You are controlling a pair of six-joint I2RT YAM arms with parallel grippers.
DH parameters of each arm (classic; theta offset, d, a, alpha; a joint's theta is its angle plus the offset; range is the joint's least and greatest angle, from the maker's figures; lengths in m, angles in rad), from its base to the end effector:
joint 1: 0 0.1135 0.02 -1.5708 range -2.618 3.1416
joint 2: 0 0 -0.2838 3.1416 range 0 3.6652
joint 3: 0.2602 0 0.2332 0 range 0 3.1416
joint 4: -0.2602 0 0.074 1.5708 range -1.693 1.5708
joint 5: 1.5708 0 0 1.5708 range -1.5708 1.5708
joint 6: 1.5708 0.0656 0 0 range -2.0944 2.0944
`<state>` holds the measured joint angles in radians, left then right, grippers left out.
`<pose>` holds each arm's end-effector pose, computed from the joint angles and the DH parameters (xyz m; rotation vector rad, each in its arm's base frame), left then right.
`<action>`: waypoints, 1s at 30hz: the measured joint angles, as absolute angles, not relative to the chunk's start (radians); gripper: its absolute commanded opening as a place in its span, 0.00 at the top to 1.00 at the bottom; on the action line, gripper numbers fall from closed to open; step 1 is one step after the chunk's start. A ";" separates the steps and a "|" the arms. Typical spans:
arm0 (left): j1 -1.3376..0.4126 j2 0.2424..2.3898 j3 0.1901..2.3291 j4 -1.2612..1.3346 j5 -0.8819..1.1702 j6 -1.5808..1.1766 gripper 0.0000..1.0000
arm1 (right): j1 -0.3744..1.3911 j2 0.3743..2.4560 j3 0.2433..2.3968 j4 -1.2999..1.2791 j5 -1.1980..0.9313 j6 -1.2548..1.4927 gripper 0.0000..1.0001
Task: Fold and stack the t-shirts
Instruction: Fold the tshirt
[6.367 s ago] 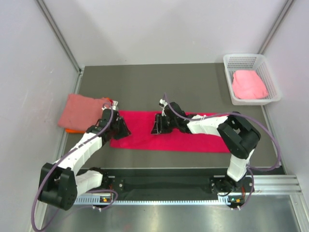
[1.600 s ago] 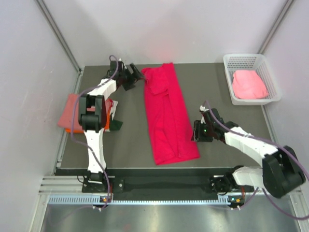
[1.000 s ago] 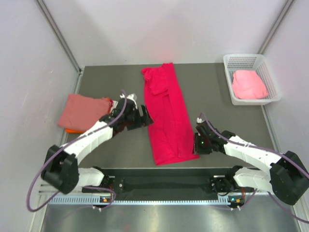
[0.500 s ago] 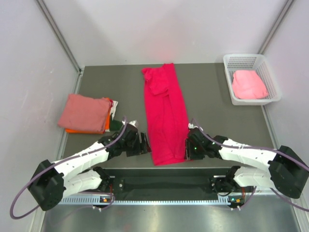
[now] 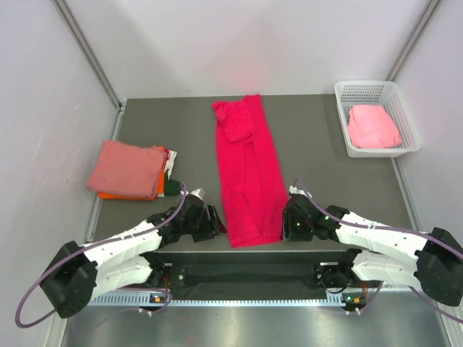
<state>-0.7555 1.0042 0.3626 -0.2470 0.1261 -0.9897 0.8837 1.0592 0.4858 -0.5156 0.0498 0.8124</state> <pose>0.1194 -0.1238 0.1582 -0.2528 2.6622 -0.8355 0.1088 0.1275 0.1655 -0.0812 2.7483 0.4613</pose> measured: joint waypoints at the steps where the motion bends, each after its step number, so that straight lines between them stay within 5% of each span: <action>1: -0.756 1.007 0.359 -0.233 0.131 -0.995 0.34 | 0.884 1.059 0.486 -0.523 0.060 0.814 0.54; 20: -0.855 1.118 0.324 -0.032 0.160 -1.103 0.57 | 0.801 1.018 0.511 -0.600 0.179 0.793 0.56; 24: -0.899 1.170 0.324 0.015 0.159 -1.131 0.80 | 0.757 1.021 0.491 -0.562 0.159 0.773 0.61; 30: -0.929 1.186 0.326 0.023 0.132 -1.144 0.99 | 0.749 1.044 0.447 -0.487 0.079 0.754 0.69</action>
<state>-0.9295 1.1862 0.3264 0.0227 0.1322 -1.1439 0.7494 1.0439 0.4465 -0.4870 0.0788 0.7540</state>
